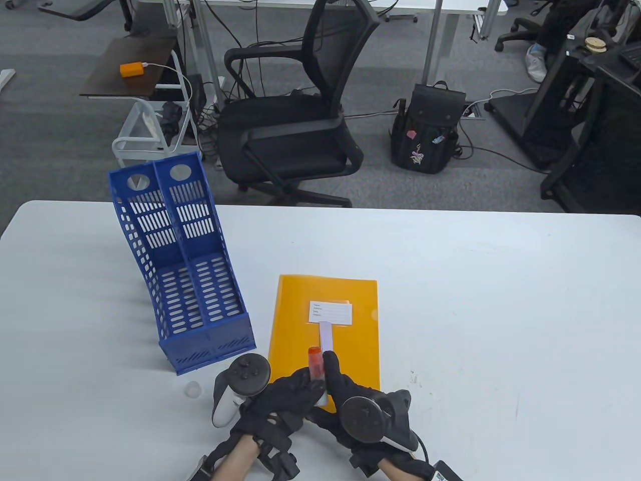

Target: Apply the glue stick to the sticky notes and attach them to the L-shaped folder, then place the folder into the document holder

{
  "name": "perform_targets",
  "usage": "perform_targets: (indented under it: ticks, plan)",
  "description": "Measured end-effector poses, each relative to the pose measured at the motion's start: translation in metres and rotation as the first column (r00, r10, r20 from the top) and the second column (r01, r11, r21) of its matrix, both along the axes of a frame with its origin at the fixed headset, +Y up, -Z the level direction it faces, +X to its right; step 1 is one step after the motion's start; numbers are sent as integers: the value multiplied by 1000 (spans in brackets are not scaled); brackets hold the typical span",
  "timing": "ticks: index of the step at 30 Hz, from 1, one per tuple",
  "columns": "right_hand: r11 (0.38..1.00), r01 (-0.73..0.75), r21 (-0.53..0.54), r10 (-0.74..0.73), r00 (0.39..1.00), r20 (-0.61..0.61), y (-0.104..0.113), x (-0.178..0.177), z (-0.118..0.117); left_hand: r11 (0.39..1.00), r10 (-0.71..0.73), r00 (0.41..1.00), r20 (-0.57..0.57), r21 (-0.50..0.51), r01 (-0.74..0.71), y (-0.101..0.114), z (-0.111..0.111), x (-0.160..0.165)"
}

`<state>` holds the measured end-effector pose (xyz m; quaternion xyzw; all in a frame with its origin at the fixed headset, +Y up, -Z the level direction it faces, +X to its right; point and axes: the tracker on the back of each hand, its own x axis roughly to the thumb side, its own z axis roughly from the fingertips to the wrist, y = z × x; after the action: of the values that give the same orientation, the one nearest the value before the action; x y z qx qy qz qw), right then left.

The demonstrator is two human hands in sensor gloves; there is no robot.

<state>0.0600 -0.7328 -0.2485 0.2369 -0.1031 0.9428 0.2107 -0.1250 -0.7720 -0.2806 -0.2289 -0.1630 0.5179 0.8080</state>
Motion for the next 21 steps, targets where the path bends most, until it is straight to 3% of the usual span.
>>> perform_targets:
  ticks: [4,7,9,12,16,18,21]
  plan:
    - [998,28,51,-28,1000,-11,5,2,1,999,25,999,-40,39,-24,3,-1,-6]
    - [992,105,65,-105,994,-5,10,5,3,954,294,949,-117,-17,-298,1,-5,-16]
    - [985,168,42,-168,986,3,10,8,1,916,392,905,-165,-23,-401,-3,-7,-20]
    - [977,212,-8,-212,977,21,9,13,-2,913,401,905,-144,-10,-407,-3,-9,-24]
    - [987,136,-86,-137,990,-11,6,14,-7,907,418,900,-121,-1,-421,1,-9,-22]
    - [980,179,-85,-181,983,-21,6,12,-5,925,378,917,-128,6,-380,1,-7,-22]
    - [980,190,-60,-186,980,65,12,12,-3,921,385,915,-122,-7,-389,-1,-7,-22]
